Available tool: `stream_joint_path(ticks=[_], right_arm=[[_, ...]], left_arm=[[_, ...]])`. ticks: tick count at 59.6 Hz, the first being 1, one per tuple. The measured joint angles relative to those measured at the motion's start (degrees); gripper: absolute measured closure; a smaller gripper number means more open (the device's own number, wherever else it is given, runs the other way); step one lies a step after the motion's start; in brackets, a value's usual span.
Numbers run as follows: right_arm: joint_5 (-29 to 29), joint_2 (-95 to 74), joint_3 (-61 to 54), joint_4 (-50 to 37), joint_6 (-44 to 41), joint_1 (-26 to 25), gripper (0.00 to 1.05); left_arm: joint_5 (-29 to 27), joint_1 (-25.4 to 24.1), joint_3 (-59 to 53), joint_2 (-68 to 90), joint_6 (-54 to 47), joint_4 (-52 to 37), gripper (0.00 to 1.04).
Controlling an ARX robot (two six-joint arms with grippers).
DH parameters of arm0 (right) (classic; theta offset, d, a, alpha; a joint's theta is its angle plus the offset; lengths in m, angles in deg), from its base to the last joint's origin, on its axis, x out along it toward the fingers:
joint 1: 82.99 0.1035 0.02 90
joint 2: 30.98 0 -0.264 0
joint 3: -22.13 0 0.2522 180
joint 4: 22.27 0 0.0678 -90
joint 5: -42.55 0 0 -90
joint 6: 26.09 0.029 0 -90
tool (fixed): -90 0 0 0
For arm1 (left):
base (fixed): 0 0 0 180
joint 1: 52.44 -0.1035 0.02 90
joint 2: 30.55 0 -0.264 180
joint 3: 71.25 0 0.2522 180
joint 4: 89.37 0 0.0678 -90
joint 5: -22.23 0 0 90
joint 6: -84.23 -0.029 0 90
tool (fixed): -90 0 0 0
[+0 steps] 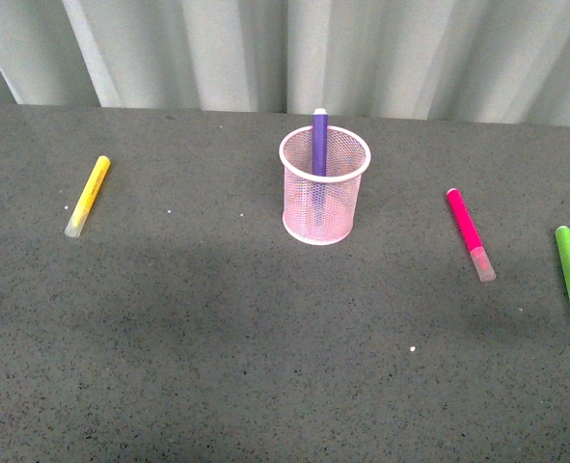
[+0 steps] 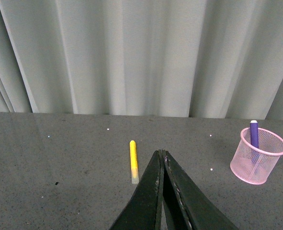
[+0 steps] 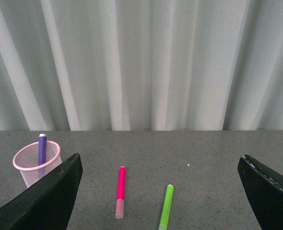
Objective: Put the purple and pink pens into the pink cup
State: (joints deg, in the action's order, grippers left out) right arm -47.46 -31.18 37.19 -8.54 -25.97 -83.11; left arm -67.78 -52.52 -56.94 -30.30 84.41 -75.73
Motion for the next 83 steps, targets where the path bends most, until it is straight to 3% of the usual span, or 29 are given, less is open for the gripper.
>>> stream_joint_path(ticks=[11, 27, 31, 33, 40, 44, 48, 68, 83], right_arm=[[0.0, 0.0, 0.0, 0.0, 0.0, 0.0, 0.07], [0.0, 0.0, 0.0, 0.0, 0.0, 0.0, 0.07], [11.8, -5.6, 0.0, -9.8, 5.6, 3.0, 0.07], [13.7, -11.0, 0.1, -15.8, 7.9, 3.2, 0.07], [11.2, -32.1, 3.3, -32.9, 12.3, 2.8, 0.07], [8.7, -43.9, 8.1, -38.0, 14.6, 2.3, 0.07], [6.3, -52.9, 12.9, -37.7, 17.0, 1.7, 0.07], [2.3, -90.3, 43.8, -12.1, 23.8, 1.8, 0.07], [6.0, -102.0, 50.5, -6.2, 19.9, 5.8, 0.07]], left_arm=[[0.0, 0.0, 0.0, 0.0, 0.0, 0.0, 1.01], [0.0, 0.0, 0.0, 0.0, 0.0, 0.1, 0.49], [0.0, 0.0, 0.0, 0.0, 0.0, 0.1, 0.33], [0.0, 0.0, 0.0, 0.0, 0.0, 0.1, 0.26], [0.0, 0.0, 0.0, 0.0, 0.0, 0.1, 0.05], [0.0, 0.0, 0.0, 0.0, 0.0, 0.1, 0.07], [0.0, 0.0, 0.0, 0.0, 0.0, 0.1, 0.07], [0.0, 0.0, 0.0, 0.0, 0.0, 0.1, 0.07], [0.0, 0.0, 0.0, 0.0, 0.0, 0.1, 0.07]])
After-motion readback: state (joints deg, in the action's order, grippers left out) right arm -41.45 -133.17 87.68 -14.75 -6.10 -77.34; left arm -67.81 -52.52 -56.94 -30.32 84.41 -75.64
